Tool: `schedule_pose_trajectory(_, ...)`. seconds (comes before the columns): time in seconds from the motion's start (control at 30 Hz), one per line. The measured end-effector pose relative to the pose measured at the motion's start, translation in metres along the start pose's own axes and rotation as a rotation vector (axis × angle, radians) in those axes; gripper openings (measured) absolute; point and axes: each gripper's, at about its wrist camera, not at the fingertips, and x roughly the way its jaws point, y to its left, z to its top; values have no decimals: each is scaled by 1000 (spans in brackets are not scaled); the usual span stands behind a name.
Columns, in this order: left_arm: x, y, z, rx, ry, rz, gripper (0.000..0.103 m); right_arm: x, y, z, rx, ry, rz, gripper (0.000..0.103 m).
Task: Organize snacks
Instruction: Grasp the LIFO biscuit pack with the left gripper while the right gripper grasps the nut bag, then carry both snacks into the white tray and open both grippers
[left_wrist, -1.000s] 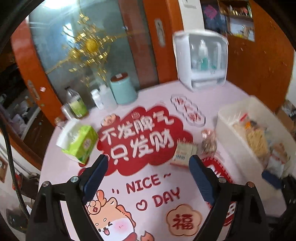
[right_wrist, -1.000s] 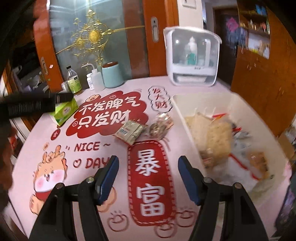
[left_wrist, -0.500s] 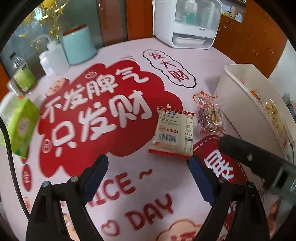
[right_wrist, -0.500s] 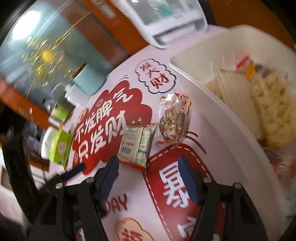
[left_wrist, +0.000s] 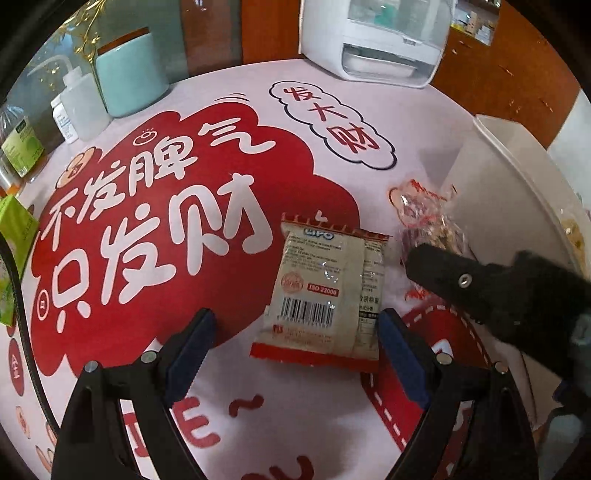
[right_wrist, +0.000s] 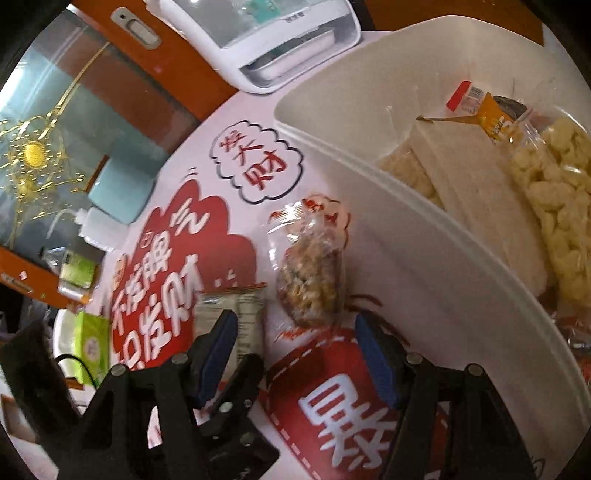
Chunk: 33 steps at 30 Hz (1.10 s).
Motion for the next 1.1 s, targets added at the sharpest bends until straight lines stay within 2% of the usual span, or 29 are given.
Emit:
schedule_pose_trajectory(0.17,4,0,7,-19,-10,-3,88,6,2,9,11,-21,-28,67)
schedule_pose_trajectory(0.37,7,1,9,-26,-29,5,87,14,14,13,-45,-33,-103,68)
schedule_pose_trajectory(0.47,6,4,10,-28,-49,13,76,14,16,14,-59,-24,-123,66)
schedule_pose_trajectory(0.53,3,11,10,-39,-64,12,57,15,17,15,-80,-20,-155,57)
schedule_pose_trajectory(0.67,-2,24,8,-68,-68,-29,46,18,23,16,-138,-18,-215,46)
schedule_pose_trajectory(0.73,-4,32,7,-93,-69,-50,42,19,24,17,-159,-20,-213,44)
schedule_pose_trajectory(0.87,-8,40,3,-115,-73,-30,42,18,22,15,-172,-21,-184,43)
schedule_pose_trajectory(1.1,-46,54,-8,-174,-117,-38,42,2,24,3,-180,20,-65,43)
